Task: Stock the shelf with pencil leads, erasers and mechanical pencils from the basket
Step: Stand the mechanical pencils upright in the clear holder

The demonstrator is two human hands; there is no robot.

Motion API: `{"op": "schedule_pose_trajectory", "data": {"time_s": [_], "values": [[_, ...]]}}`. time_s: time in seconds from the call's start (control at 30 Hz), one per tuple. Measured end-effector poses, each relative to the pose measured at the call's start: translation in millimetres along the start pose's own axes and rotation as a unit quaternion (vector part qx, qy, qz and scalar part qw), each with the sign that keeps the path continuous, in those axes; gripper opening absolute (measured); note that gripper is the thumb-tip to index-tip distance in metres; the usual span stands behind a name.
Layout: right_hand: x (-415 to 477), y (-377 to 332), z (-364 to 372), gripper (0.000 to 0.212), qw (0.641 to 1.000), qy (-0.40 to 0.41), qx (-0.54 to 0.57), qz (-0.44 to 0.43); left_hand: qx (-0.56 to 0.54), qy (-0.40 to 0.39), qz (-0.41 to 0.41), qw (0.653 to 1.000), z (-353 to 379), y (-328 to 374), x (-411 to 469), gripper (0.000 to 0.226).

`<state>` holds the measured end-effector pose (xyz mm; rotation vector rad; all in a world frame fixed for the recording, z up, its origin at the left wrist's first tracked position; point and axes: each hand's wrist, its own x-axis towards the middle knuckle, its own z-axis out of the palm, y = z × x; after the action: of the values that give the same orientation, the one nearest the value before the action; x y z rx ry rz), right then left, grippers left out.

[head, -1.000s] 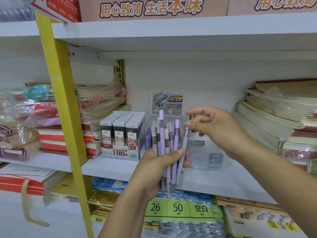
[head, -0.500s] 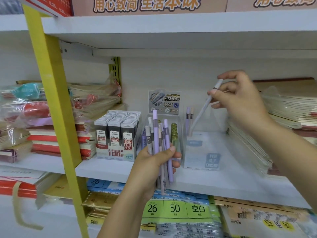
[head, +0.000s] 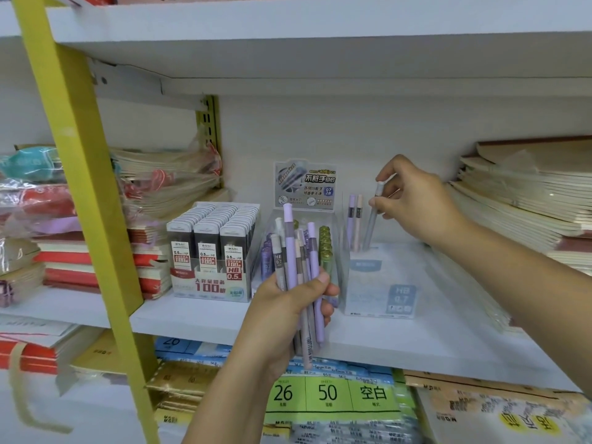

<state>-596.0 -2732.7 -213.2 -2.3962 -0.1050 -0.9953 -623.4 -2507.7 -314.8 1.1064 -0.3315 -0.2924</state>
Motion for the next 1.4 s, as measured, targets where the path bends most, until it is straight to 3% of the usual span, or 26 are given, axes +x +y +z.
{"op": "schedule_pose_trajectory", "data": {"time_s": [0.23, 0.4, 0.53, 0.67, 0.77, 0.83, 0.87, 0.93, 1.03, 1.13, 1.27, 1.4], "values": [[2.0, 4.4, 4.8, 0.034, 0.999, -0.012, -0.042, -0.018, 0.001, -0.002, 0.006, 1.0, 0.4, 0.4, 1.2, 0.038], [5.6, -1.0, 7.8, 0.026, 0.995, -0.02, -0.096, -0.034, 0.003, 0.0, 0.005, 1.0, 0.5, 0.8, 0.3, 0.04], [5.5, -2.5, 10.0, 0.023, 0.973, -0.049, -0.221, -0.052, 0.009, 0.0, 0.001, 1.0, 0.3, 0.7, -1.0, 0.032], [-1.6, -6.0, 5.0, 0.028, 0.952, -0.021, -0.298, -0.063, 0.014, -0.004, -0.003, 1.0, 1.7, 1.8, -3.6, 0.027], [-22.0, -22.2, 0.8, 0.01, 0.986, 0.025, -0.146, -0.08, 0.017, -0.003, 0.001, 1.0, 2.7, 2.9, -5.1, 0.033], [-42.7, -41.1, 3.2, 0.008, 0.997, -0.059, 0.025, -0.037, 0.021, -0.005, 0.004, 1.0, 3.8, 3.3, -6.3, 0.035], [-52.3, -50.0, 6.2, 0.006, 0.989, -0.111, 0.095, -0.013, 0.025, -0.007, 0.005, 1.0, 4.3, 2.9, -7.0, 0.035], [-64.6, -61.8, 11.2, 0.022, 0.968, -0.182, 0.173, 0.025, 0.041, -0.014, 0.007, 0.999, 5.1, 3.0, -8.4, 0.035], [-70.4, -71.6, 11.3, 0.032, 0.958, -0.197, 0.204, 0.044, 0.061, -0.037, 0.015, 0.997, 6.8, 5.2, -10.7, 0.034], [-68.7, -73.9, 5.2, 0.029, 0.954, -0.165, 0.241, 0.062, 0.059, -0.056, 0.019, 0.997, 6.9, 7.5, -13.5, 0.04], [-54.3, -69.2, -12.2, 0.025, 0.932, -0.043, 0.344, 0.103, 0.04, -0.04, 0.009, 0.998, 1.3, 7.4, -12.5, 0.031], [-35.7, -62.9, -33.7, 0.024, 0.947, 0.072, 0.307, 0.056, 0.035, -0.02, 0.011, 0.999, -5.3, 7.6, -10.4, 0.021]]}}
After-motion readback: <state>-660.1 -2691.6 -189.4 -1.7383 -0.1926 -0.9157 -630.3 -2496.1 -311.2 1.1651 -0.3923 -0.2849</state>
